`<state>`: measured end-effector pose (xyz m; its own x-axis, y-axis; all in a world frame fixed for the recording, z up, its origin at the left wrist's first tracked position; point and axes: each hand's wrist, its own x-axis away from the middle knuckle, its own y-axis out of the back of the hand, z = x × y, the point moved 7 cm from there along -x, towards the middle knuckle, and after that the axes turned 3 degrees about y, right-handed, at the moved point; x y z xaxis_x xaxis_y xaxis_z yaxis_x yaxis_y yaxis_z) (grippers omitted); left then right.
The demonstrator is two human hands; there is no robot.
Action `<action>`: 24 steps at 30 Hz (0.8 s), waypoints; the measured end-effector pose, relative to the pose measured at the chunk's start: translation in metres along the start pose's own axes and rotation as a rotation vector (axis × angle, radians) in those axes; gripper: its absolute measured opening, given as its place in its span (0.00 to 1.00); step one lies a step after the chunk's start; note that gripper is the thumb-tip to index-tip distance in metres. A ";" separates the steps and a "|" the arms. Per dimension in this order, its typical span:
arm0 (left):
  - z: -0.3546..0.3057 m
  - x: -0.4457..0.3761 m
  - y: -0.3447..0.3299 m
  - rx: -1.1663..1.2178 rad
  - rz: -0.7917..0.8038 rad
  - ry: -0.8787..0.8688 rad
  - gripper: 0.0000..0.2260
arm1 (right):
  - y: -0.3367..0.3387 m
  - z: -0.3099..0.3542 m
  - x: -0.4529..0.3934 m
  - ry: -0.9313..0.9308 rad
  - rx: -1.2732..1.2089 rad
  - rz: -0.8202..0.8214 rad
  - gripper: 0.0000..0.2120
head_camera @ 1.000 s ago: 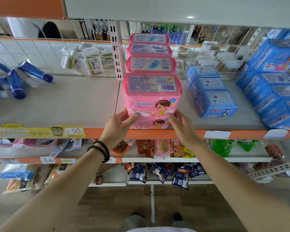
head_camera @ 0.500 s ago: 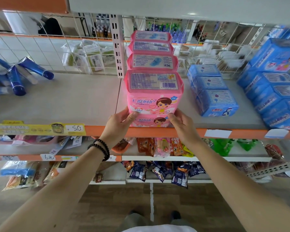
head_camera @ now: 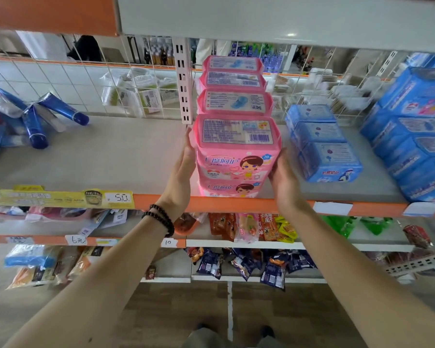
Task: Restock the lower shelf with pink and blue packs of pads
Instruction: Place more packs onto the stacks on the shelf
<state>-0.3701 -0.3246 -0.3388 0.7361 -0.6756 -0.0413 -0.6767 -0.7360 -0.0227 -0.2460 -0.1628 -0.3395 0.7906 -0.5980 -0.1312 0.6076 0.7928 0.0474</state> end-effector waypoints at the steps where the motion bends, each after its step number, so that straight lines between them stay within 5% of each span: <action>1: -0.001 -0.002 -0.002 0.002 0.007 0.016 0.27 | -0.006 -0.001 -0.002 -0.010 -0.021 0.025 0.25; 4: -0.004 -0.004 -0.007 -0.017 0.021 0.062 0.19 | -0.010 -0.001 -0.003 -0.021 -0.035 0.008 0.25; 9: -0.002 -0.007 0.001 0.003 -0.009 0.051 0.24 | 0.002 -0.008 -0.009 -0.049 -0.092 -0.029 0.24; 11: -0.011 -0.009 0.004 0.074 -0.056 0.050 0.31 | 0.006 0.001 -0.015 -0.030 -0.073 -0.046 0.29; 14: -0.025 -0.021 0.005 0.169 -0.091 0.062 0.23 | 0.013 0.012 -0.028 -0.078 -0.067 -0.094 0.41; 17: -0.037 -0.037 0.001 0.178 -0.054 0.066 0.31 | 0.014 0.029 -0.040 -0.096 -0.058 -0.168 0.37; 24: -0.042 -0.051 -0.022 0.227 0.065 0.078 0.28 | -0.018 0.047 -0.048 -0.090 -0.342 -0.018 0.26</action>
<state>-0.3921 -0.2758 -0.2945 0.6842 -0.7288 0.0272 -0.7019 -0.6682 -0.2465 -0.2916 -0.1542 -0.2876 0.7928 -0.6081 -0.0405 0.5730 0.7664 -0.2903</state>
